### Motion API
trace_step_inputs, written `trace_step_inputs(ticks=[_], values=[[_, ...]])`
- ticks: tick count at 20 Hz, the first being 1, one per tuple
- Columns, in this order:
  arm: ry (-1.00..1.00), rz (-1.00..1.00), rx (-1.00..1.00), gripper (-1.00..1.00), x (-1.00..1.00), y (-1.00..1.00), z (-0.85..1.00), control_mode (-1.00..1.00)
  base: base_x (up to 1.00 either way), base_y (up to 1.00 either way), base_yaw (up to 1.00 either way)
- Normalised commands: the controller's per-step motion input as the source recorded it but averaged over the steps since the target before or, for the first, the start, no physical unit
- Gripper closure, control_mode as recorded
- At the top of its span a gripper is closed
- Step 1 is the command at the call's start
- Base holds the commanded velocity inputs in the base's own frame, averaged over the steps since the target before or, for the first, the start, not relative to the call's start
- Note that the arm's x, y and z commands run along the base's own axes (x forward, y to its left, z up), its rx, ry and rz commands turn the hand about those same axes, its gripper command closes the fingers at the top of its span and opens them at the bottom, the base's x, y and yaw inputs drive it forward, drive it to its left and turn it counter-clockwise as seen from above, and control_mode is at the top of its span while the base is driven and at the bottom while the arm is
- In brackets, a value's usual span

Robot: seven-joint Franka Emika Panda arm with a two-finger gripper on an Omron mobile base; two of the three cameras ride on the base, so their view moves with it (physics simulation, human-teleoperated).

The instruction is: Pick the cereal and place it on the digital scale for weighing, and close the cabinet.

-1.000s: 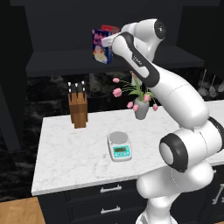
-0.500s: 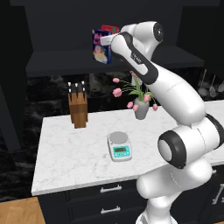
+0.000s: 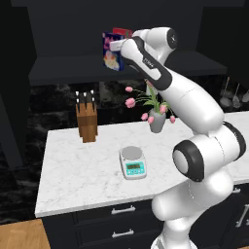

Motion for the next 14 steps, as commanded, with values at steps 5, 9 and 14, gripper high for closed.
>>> trace_step_inputs(ticks=[5,9,14], values=[[0.00,-0.02,0.00,-1.00,0.12,0.25,-0.04,-1.00,0.00,0.00,0.00],[0.00,-0.02,0.00,1.00,0.14,0.20,-0.02,-1.00,0.00,0.00,0.00],[0.00,0.00,0.00,1.00,0.09,0.02,0.00,-1.00,0.00,0.00,0.00]])
